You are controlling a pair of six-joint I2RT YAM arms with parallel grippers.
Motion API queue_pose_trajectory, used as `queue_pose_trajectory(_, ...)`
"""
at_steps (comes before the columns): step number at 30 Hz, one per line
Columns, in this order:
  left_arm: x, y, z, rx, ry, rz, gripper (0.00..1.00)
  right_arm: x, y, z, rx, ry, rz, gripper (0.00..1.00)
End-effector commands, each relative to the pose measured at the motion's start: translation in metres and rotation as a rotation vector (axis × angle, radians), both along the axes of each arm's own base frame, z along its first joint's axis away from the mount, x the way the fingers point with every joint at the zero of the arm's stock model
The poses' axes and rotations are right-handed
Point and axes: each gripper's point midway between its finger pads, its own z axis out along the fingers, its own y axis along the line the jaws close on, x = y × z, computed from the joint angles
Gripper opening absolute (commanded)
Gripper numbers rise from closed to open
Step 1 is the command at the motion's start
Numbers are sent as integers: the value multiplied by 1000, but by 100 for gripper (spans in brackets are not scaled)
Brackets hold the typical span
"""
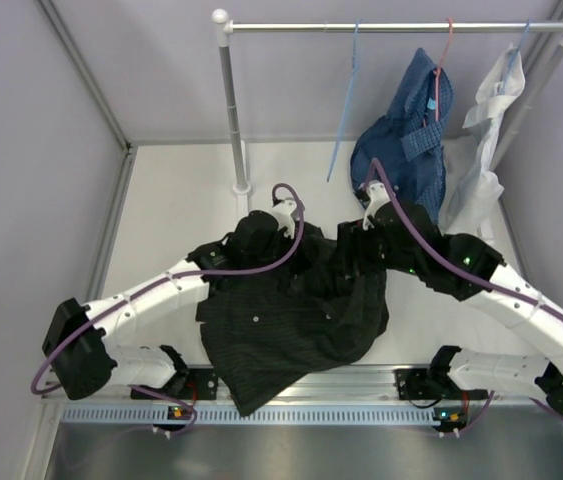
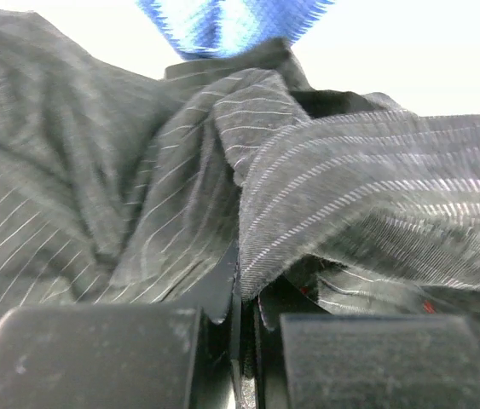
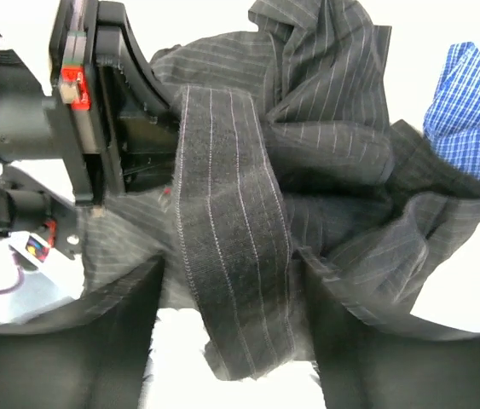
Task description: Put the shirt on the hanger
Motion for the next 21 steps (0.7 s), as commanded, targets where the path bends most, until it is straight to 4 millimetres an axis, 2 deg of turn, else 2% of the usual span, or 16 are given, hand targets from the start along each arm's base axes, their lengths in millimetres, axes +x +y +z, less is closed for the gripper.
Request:
queue_pose_trajectory(1,19,14,8,35,11,168,0,10,2,41,104,-81,-32,67)
queue_pose_trajectory(3,12,18,7,19,39,168,0,17,1,57,118,-112,-50,82)
queue_pose_trajectory(4,10,19,9,0,65,190,0,23,-1,78,147,-147,-75,90)
queue_pose_trajectory(5,7,21,7,-6,84,201,0,30,1,82,142,-150,-91,97)
queue_pose_trajectory(6,5,22,8,-18,98,212,0,36,1,87,140,-153,-109,99)
queue_pose_trajectory(7,2,23,11,-40,128,230,0,46,-5,108,162,-185,-149,100)
queue_pose_trajectory(8,0,24,11,-45,140,237,0,61,-1,101,119,-165,-174,100)
queue_pose_trajectory(9,-3,25,9,-45,157,238,0,71,-2,103,94,-168,-197,99)
queue_pose_trajectory(10,-8,24,8,-47,175,222,0,84,-14,118,92,-187,-247,99)
queue_pose_trajectory(11,-11,26,5,-37,189,221,0,100,-8,109,61,-163,-249,99)
queue_pose_trajectory(12,-13,28,3,-28,198,223,0,110,-10,111,48,-170,-255,100)
queue_pose_trajectory(13,-14,30,1,-18,207,225,0,123,-21,126,57,-192,-293,100)
queue_pose_trajectory(14,-17,32,-2,-2,219,224,0,138,-19,118,27,-180,-300,99)
queue_pose_trajectory(16,-21,33,-3,3,225,206,0,155,-28,129,7,-218,-313,99)
queue_pose_trajectory(17,-23,34,-1,0,225,203,0,164,-25,122,-15,-210,-301,97)
queue_pose_trajectory(21,-29,36,-4,4,237,187,0,192,-36,108,-115,-227,-325,95)
